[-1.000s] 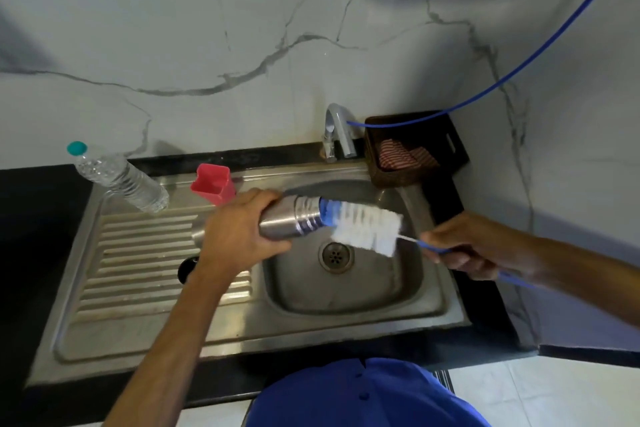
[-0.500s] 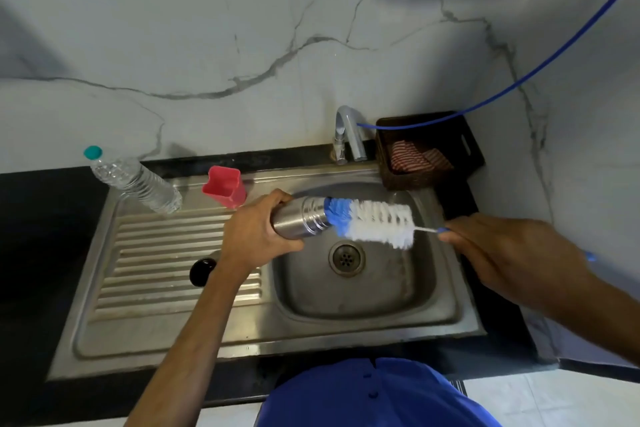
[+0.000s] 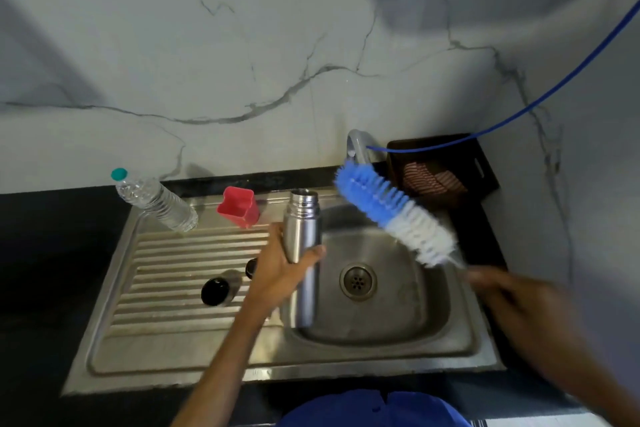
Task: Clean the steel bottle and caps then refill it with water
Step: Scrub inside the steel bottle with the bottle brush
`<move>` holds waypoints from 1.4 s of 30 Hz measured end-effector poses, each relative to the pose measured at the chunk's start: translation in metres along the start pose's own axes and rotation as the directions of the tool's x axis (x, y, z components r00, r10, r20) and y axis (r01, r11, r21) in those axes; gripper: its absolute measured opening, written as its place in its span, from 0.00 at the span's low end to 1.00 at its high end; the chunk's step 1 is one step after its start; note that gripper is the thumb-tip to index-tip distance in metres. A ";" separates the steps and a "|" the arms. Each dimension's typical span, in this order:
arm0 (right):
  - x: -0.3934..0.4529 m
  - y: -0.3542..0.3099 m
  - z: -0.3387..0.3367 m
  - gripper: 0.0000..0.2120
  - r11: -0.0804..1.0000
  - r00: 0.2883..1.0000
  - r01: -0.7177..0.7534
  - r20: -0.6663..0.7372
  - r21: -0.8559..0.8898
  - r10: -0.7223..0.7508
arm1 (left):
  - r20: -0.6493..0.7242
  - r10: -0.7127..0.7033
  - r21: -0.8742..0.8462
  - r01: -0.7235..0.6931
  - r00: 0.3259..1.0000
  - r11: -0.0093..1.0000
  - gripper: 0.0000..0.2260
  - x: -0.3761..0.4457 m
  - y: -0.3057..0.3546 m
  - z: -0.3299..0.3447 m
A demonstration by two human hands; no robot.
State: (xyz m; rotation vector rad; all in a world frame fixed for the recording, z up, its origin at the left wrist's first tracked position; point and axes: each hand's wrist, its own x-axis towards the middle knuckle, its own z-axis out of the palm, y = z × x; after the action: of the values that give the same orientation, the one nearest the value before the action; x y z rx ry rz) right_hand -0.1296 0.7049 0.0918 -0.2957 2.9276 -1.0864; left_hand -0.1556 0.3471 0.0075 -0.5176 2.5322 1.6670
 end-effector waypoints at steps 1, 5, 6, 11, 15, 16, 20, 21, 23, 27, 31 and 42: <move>-0.003 -0.012 0.035 0.07 0.998 1.000 -0.030 0.008 0.055 0.029 | -0.006 -0.032 -0.110 0.031 0.999 0.993 0.28 -0.008 0.000 0.020; 0.001 -0.024 0.116 0.08 0.975 0.993 -0.111 -0.009 0.191 0.114 | -0.119 -0.215 -0.496 0.129 0.969 0.859 0.29 -0.029 -0.003 0.050; 0.009 -0.033 0.120 0.10 0.984 0.998 -0.064 0.001 0.164 0.064 | -0.171 -0.272 -0.537 0.142 0.947 0.831 0.28 -0.033 -0.008 0.040; 0.093 -0.100 0.106 0.12 0.917 0.968 0.232 0.170 -0.324 -0.185 | -0.419 -0.312 -0.469 0.091 0.853 0.879 0.29 -0.037 -0.043 -0.060; 0.174 -0.169 0.107 0.12 0.609 0.843 0.537 0.359 -0.584 -0.399 | -0.563 -0.254 -0.350 0.051 0.787 0.935 0.37 -0.056 -0.060 -0.113; 0.190 -0.184 0.117 0.11 0.532 0.808 0.587 0.397 -0.610 -0.435 | -0.583 -0.249 -0.340 0.045 0.774 0.939 0.40 -0.064 -0.065 -0.121; 0.231 -0.225 0.163 0.13 0.212 0.666 0.685 0.481 -0.697 -0.570 | -0.611 -0.288 -0.363 0.061 0.737 0.930 0.35 -0.090 -0.091 -0.131; 0.236 -0.232 0.176 0.10 0.141 0.652 0.693 0.532 -0.707 -0.541 | -0.612 -0.298 -0.375 0.064 0.733 0.925 0.31 -0.095 -0.097 -0.131; 0.240 -0.243 0.201 0.04 0.035 0.616 0.733 0.642 -0.679 -0.457 | -0.593 -0.332 -0.408 0.083 0.733 0.909 0.30 -0.104 -0.110 -0.129; 0.249 -0.267 0.237 0.05 0.031 0.586 0.786 0.729 -0.617 -0.354 | -0.535 -0.386 -0.486 0.100 0.752 0.868 0.32 -0.117 -0.131 -0.124; 0.261 -0.267 0.243 0.15 -0.037 0.504 0.812 0.731 -0.583 -0.459 | -0.502 -0.405 -0.519 0.108 0.764 0.848 0.32 -0.115 -0.133 -0.114; 0.237 -0.195 0.147 0.11 0.436 0.815 0.579 0.507 -0.689 -0.281 | -0.494 -0.388 -0.528 0.086 0.778 0.845 0.36 -0.091 -0.123 -0.097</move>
State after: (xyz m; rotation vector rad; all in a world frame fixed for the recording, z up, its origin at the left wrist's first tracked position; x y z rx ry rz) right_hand -0.3186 0.4232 0.1203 -1.1686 2.8326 0.4949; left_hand -0.0187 0.2374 -0.0397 -1.5630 2.1735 2.3016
